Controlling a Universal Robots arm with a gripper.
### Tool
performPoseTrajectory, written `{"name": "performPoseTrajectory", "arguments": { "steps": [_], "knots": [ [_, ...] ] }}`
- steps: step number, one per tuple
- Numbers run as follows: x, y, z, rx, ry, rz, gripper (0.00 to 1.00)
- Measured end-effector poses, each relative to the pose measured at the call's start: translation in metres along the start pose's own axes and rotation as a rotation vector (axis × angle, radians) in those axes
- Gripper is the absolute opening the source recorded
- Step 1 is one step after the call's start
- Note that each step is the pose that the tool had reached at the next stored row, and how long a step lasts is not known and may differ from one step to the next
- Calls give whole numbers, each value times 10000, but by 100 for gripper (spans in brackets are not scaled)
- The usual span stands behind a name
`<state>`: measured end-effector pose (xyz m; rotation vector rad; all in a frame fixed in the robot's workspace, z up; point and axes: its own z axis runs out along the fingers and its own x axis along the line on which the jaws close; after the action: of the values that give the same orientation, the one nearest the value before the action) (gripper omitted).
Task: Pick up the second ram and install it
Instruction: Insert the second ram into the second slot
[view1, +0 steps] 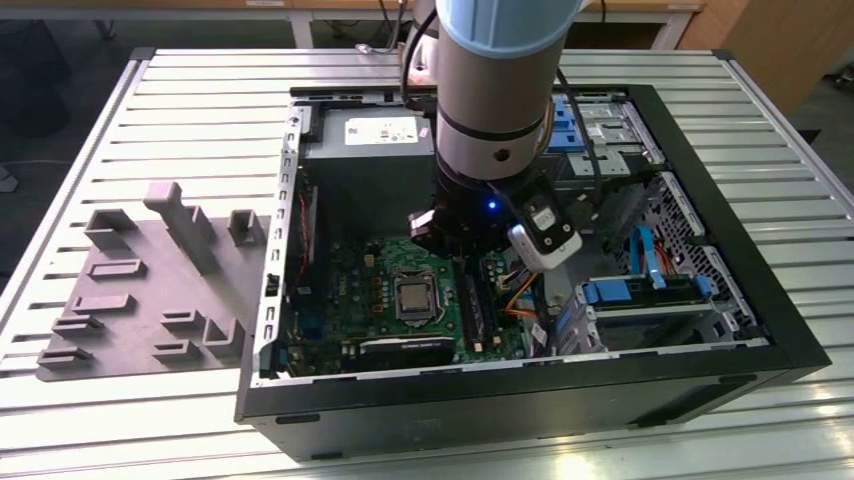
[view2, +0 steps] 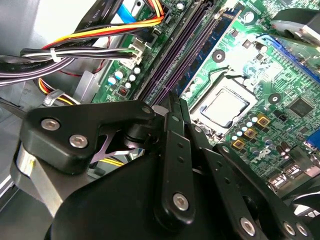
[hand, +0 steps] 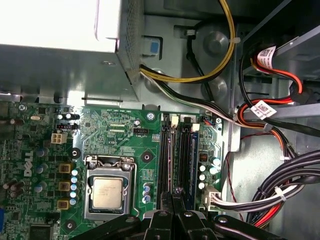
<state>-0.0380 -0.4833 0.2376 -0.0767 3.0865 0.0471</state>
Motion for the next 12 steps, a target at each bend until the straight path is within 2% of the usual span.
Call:
{"name": "performPoseTrajectory", "arguments": {
  "steps": [6,8,12],
  "knots": [
    [1,-1,21,0,0,0,11],
    [1,0,23,-38,-3,2,11],
    [2,-1,28,-41,-3,2,11]
  ]
}}
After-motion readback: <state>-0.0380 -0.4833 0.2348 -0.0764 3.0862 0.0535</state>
